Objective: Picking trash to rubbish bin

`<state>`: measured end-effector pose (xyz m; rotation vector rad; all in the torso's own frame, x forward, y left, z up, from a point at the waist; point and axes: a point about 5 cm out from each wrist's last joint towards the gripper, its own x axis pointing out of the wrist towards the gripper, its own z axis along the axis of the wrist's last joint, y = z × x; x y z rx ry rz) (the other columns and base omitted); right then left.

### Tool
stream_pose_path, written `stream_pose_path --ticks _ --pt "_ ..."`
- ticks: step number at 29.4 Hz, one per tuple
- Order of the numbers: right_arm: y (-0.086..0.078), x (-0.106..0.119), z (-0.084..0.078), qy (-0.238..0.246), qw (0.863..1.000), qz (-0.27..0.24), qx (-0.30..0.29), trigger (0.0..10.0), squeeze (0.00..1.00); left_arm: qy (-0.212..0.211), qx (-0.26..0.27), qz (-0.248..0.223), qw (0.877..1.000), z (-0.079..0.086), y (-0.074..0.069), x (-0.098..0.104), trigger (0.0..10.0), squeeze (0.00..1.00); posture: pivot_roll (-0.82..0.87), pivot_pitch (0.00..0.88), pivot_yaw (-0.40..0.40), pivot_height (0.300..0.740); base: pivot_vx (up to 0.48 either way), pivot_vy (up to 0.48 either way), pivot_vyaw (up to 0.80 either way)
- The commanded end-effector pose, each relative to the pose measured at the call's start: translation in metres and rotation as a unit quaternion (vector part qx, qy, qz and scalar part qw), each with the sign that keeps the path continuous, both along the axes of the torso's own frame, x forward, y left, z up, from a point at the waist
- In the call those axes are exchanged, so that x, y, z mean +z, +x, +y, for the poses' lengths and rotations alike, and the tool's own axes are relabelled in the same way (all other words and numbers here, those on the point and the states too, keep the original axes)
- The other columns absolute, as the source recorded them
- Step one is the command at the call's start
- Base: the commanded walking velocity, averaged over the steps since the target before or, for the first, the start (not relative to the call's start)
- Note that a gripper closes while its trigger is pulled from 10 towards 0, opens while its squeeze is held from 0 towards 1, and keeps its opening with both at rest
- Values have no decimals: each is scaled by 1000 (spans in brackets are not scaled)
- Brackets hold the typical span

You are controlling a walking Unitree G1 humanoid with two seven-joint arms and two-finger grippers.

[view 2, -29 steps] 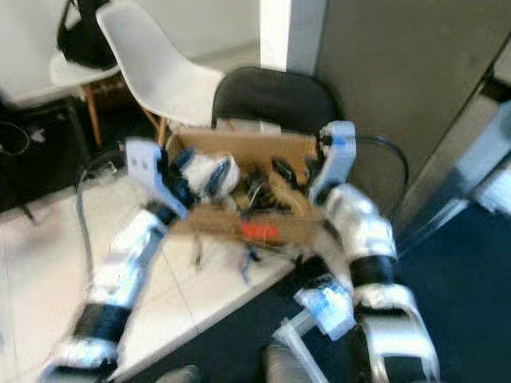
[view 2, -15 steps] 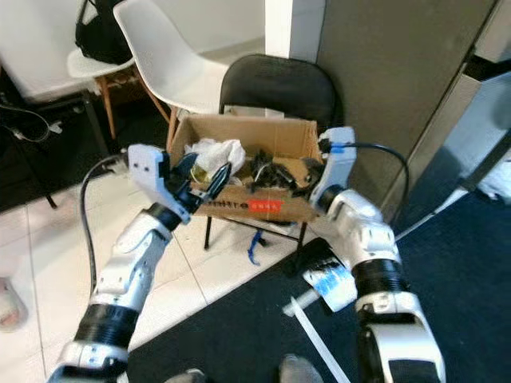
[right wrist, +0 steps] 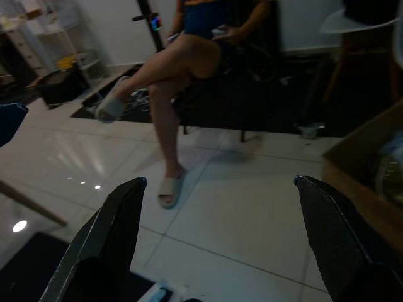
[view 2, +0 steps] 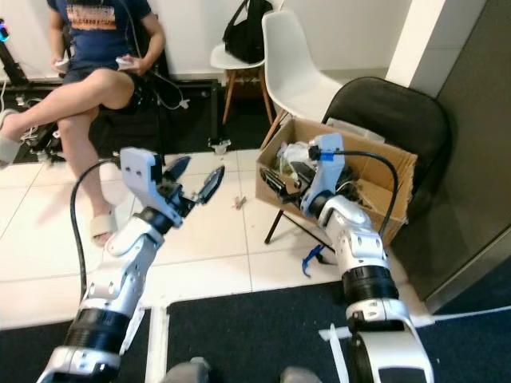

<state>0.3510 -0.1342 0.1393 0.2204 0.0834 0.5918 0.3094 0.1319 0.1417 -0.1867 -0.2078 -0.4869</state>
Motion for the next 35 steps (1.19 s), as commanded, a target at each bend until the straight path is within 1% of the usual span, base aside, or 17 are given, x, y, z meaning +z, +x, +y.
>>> stream_pose_path --ticks 1,5,35 --pt "0 1 0 -8 1000 -7 2 10000 0 -2 -6 -2 1000 -2 0 1 10000 0 -39 0 -20 740 0 0 794" --pt "-1 2 1 -16 1000 -12 7 10000 0 -3 -7 -3 1000 -2 -1 0 10000 0 -39 0 -20 740 0 0 794" --pt "-2 1 2 -26 999 -23 16 10000 0 -1 -10 -3 1000 -2 -1 -1 10000 0 -43 0 -18 740 0 0 794"
